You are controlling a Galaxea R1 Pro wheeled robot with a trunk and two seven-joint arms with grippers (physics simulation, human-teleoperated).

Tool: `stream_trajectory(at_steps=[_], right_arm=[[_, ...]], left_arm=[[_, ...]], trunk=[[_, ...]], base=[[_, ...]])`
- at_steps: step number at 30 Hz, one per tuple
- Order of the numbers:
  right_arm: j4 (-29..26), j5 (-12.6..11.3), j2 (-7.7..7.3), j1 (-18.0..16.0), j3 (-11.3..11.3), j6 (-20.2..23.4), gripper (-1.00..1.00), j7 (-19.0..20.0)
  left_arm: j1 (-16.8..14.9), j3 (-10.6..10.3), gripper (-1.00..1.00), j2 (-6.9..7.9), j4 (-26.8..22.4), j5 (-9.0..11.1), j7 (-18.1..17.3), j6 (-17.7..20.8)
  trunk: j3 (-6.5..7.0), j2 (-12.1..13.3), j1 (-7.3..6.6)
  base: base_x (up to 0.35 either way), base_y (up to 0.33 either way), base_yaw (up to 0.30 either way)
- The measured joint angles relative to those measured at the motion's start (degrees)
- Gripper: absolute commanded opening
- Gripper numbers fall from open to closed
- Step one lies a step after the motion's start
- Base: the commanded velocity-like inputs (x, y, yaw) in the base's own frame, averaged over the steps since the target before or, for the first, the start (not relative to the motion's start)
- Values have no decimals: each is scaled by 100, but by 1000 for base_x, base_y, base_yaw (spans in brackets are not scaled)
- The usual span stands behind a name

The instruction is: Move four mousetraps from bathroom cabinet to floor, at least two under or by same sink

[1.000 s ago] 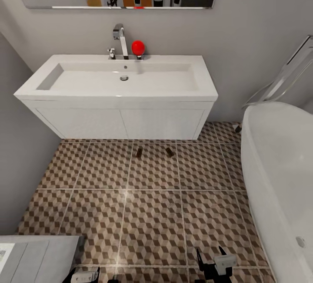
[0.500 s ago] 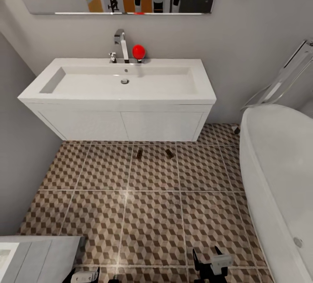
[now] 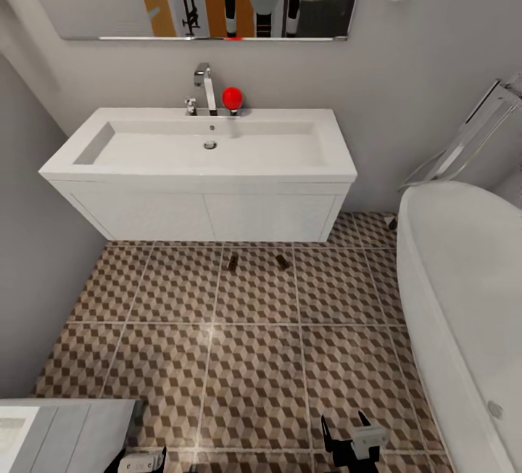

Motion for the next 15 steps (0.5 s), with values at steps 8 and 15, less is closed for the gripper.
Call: stream_trajectory(at_steps=[8,15], right_arm=[[0,0,0,0,0,0,100,0],[0,0,0,0,0,0,100,0]], left_arm=[[0,0,100,0,0,0,0,0],[0,0,100,0,0,0,0,0]], trunk=[[218,321,-176],[408,602,-330]], base=[[0,0,0],[0,0,0]])
